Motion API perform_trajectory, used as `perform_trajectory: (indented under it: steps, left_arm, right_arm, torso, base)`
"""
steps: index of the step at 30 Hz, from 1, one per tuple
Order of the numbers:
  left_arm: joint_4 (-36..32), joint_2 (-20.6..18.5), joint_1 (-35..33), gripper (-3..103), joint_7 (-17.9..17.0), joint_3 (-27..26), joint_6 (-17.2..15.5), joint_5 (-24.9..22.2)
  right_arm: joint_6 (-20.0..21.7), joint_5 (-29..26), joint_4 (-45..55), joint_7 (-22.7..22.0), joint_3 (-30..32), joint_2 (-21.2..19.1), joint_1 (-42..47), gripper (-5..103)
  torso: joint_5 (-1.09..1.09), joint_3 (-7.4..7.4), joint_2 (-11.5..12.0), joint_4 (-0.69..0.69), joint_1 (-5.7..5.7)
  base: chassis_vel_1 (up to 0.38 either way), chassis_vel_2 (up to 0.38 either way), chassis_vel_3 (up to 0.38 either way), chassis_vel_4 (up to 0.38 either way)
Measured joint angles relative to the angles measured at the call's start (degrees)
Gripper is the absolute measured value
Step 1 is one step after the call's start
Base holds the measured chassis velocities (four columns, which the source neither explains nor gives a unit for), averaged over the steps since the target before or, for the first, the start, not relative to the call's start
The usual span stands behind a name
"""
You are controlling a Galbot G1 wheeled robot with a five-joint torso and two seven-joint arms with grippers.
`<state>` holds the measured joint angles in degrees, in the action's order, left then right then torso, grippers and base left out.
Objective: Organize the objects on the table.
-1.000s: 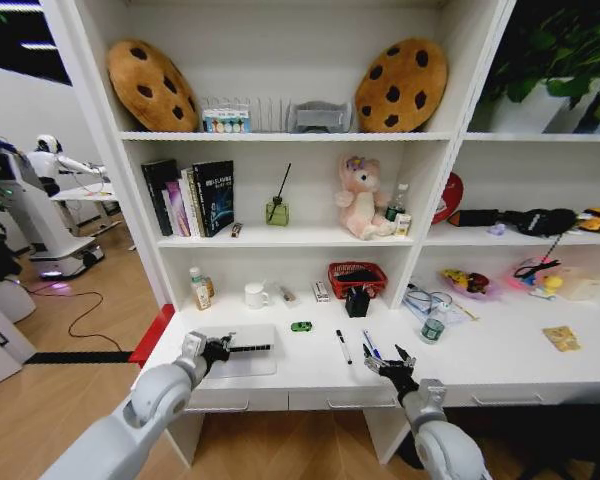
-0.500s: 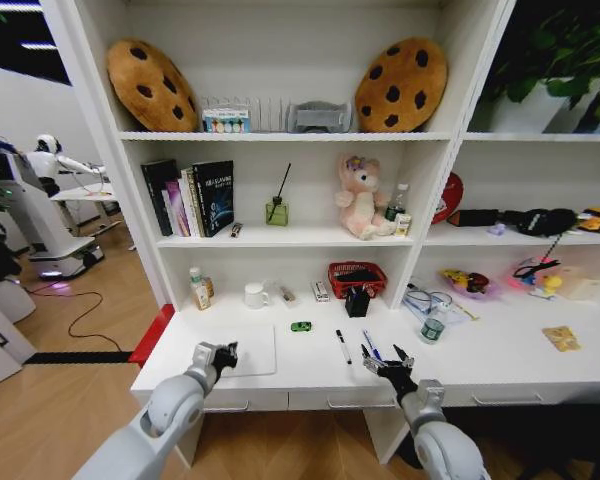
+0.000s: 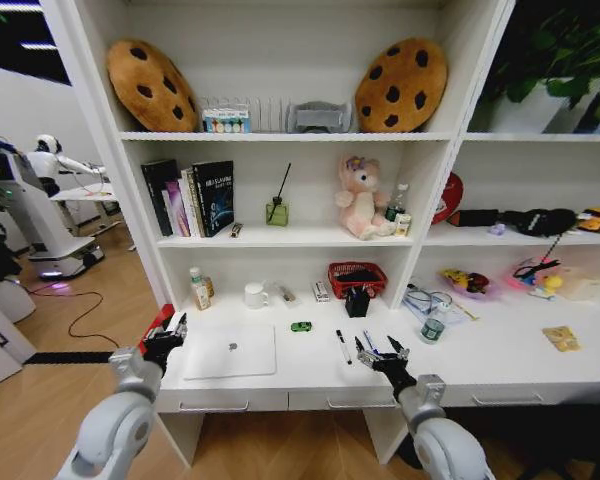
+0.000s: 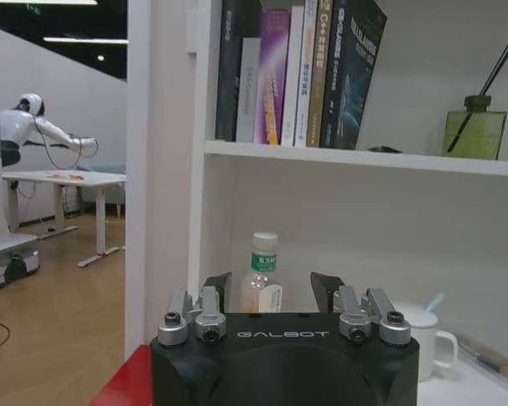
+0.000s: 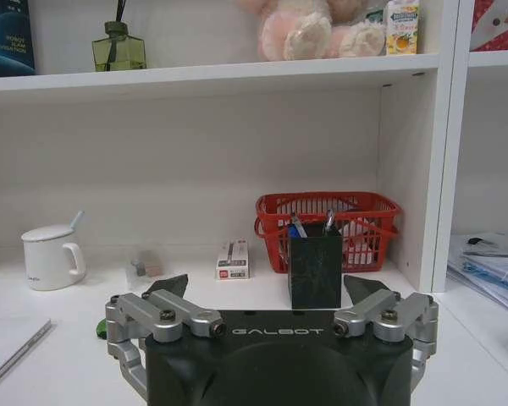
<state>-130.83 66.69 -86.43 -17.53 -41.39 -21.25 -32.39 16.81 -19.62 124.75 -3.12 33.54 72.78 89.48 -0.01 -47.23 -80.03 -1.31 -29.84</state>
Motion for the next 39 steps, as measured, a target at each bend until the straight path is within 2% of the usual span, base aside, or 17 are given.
perform_trajectory:
  steps: [1, 3, 6, 8, 9, 11, 12, 14, 18, 22, 34, 39]
  left_arm:
    - [0.0, 0.0, 0.0, 53, 0.0, 0.0, 0.0, 0.0]
    - [-2.0, 1.4, -2.9, 64, 1.2, -1.8, 1.3, 1.0]
    - [-2.3, 1.6, -3.9, 69, 2.2, -2.2, 1.8, 1.6]
    - [-3.3, 1.1, -6.2, 80, 6.8, -2.8, 3.4, 3.5]
    - [-3.3, 1.1, -6.2, 80, 6.8, -2.8, 3.4, 3.5]
    - [-4.6, 0.7, -7.4, 90, 9.8, -2.7, 3.6, 3.8]
    - [-5.3, 0.8, -8.4, 96, 11.6, -2.7, 3.8, 4.3]
    - [-5.7, 1.0, -9.2, 98, 12.6, -2.7, 4.0, 4.7]
    - [-5.6, 1.2, -9.9, 100, 13.3, -2.7, 4.7, 5.5]
    - [-4.8, 1.1, -9.0, 100, 11.9, -2.7, 4.8, 5.9]
    - [-4.7, 1.0, -8.8, 100, 11.7, -2.7, 4.7, 5.9]
    - [-4.6, 1.0, -8.8, 100, 11.5, -2.6, 4.6, 5.9]
  right_arm:
    - [0.0, 0.0, 0.0, 0.0, 0.0, 0.0, 0.0, 100]
    - [0.0, 0.3, 1.4, 0.0, 0.7, 0.2, 1.8, 100]
    - [0.0, 0.5, 1.9, 0.0, 1.1, 0.3, 2.4, 100]
    - [-0.4, 1.1, 3.6, 0.2, 3.0, 1.2, 5.1, 100]
    - [-0.4, 1.1, 3.6, 0.2, 3.0, 1.2, 5.1, 100]
    - [-0.6, 1.2, 5.0, 0.4, 4.7, 2.1, 7.4, 100]
    - [-0.7, 1.3, 5.4, 0.4, 5.2, 2.2, 7.8, 100]
    - [-0.7, 1.3, 5.6, 0.4, 5.4, 2.2, 8.0, 100]
    - [-0.7, 1.3, 6.1, 0.4, 5.6, 2.3, 8.3, 100]
    - [-0.8, 1.4, 6.5, 0.4, 5.6, 2.3, 8.8, 100]
    - [-0.8, 1.0, 6.5, 0.4, 5.7, 1.8, 8.5, 100]
    - [0.8, 1.4, 6.5, -1.4, 4.1, 0.9, 7.5, 100]
  torso:
    - [0.00, 0.00, 0.0, 0.00, 0.00]
    - [0.00, 0.00, 0.0, -0.01, 0.00]
    - [0.00, 0.00, 0.0, -0.01, 0.00]
    - [0.00, 0.00, 0.0, 0.00, 0.00]
    - [0.00, 0.00, 0.0, 0.00, 0.00]
    - [0.00, 0.00, 0.0, -0.05, 0.00]
    - [0.00, 0.00, 0.0, -0.02, 0.00]
    - [0.01, 0.00, 0.0, -0.01, 0.00]
    - [0.00, 0.00, 0.0, 0.01, 0.01]
    - [0.00, 0.00, 0.0, -0.01, 0.00]
    - [0.00, 0.00, 0.0, 0.00, 0.00]
    - [0.00, 0.00, 0.0, 0.00, 0.00]
  base:
    - [0.000, 0.000, 0.000, 0.000]
    - [0.000, 0.000, 0.000, 0.000]
    - [0.000, 0.000, 0.000, 0.000]
    - [0.000, 0.000, 0.000, 0.000]
    - [0.000, 0.000, 0.000, 0.000]
    - [0.000, 0.000, 0.000, 0.000]
    - [0.000, 0.000, 0.000, 0.000]
    - [0.000, 0.000, 0.000, 0.000]
    - [0.000, 0.000, 0.000, 0.000]
    - [0.000, 0.000, 0.000, 0.000]
    - [0.000, 0.000, 0.000, 0.000]
    - [0.000, 0.000, 0.000, 0.000]
